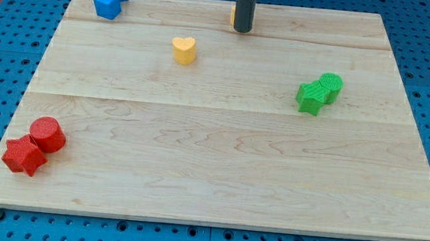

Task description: Push yellow hexagon above green star

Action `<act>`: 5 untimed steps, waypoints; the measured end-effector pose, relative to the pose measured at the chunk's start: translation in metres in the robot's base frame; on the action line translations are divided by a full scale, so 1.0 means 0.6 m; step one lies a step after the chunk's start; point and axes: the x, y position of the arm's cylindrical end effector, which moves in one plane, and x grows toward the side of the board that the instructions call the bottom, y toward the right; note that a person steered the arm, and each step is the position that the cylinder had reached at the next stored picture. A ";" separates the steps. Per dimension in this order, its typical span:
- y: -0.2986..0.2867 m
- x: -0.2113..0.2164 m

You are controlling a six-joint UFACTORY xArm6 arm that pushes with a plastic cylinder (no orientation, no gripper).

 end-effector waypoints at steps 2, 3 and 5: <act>-0.142 -0.040; -0.037 -0.069; 0.077 -0.095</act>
